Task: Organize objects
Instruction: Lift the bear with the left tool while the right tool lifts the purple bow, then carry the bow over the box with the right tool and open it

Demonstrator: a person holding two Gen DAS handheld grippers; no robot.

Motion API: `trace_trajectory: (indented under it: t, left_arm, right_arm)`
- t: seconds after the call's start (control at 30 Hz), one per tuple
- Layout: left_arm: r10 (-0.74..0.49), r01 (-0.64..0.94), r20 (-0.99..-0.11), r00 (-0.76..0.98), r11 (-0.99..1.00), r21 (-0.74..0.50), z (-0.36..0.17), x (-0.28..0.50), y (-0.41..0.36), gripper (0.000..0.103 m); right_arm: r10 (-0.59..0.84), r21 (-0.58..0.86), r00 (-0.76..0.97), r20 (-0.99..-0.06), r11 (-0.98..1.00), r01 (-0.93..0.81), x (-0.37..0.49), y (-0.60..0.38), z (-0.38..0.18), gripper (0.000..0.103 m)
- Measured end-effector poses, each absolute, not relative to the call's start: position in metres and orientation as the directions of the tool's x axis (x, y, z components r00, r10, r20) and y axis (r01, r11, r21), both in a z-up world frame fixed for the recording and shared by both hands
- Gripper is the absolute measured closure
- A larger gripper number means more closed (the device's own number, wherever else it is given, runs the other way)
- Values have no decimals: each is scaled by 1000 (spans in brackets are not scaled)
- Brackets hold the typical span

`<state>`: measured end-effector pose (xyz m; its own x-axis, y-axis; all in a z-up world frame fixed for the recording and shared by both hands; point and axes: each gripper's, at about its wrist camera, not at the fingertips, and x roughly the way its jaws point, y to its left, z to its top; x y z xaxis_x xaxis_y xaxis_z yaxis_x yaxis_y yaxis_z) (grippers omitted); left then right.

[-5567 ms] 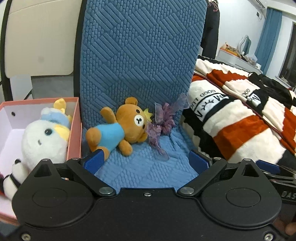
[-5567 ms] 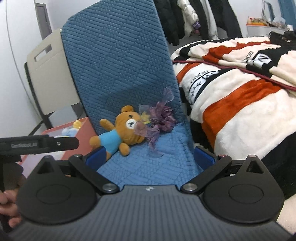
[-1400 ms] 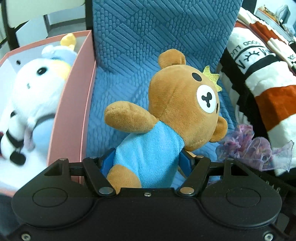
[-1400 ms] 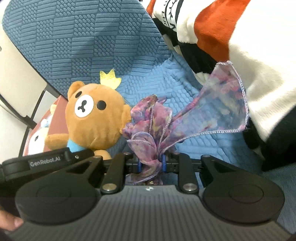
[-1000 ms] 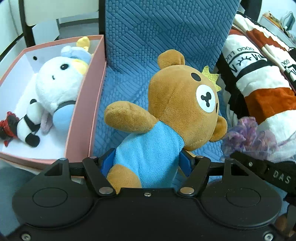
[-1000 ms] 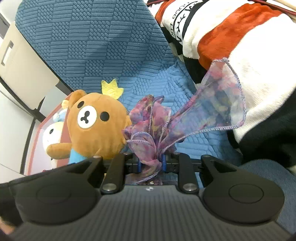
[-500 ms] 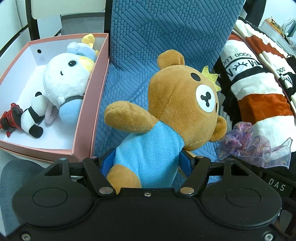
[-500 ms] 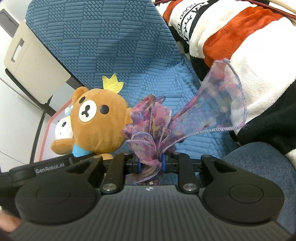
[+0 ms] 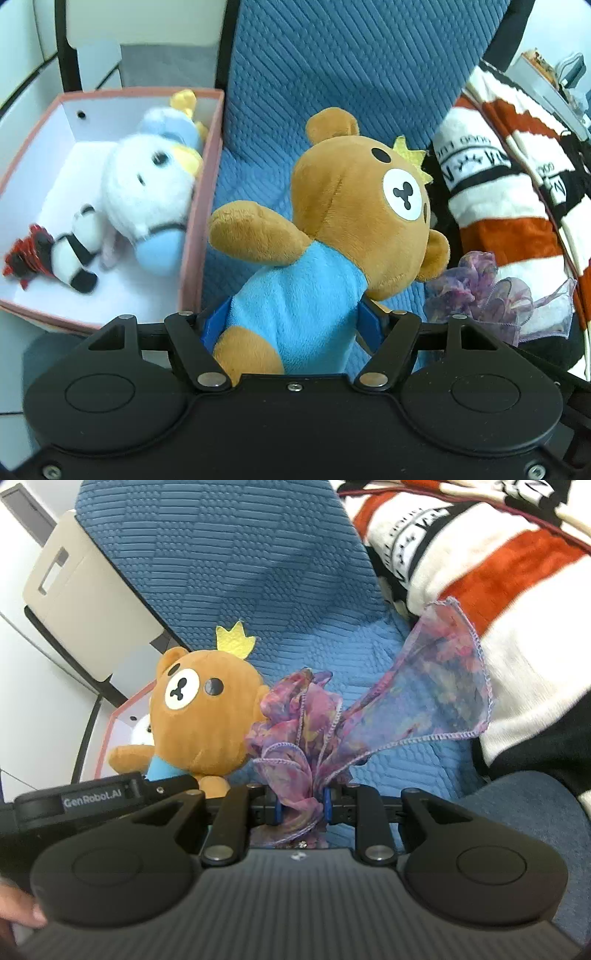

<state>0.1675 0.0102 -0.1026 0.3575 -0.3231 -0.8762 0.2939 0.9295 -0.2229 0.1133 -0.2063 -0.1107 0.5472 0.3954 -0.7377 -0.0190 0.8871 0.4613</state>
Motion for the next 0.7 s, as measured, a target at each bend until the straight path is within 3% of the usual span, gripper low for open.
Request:
trace_trajectory:
  t: [0.43,0.53,0.6,0.7]
  left_arm:
    - [-354,256,-839,413,929,-266,-63,211,82,36]
    - [-359,237,-823,440,930,-280,-49,222,106,44]
    - [-373,226,-809,454,927,-301,-39,229,122,59]
    - [-373,214,-789,488,928,-306,-32,239,144,60]
  right_arm:
    - [438,437,574,-692,887,-149,125,-137,-57,80]
    - [457,436,569,-684,881,-183,130,-116,-46,80]
    - [468,435,567,-678,877,-204,132,-102,-40,80]
    - [494,438,561,-664,866,-243,135,-79,-31,80]
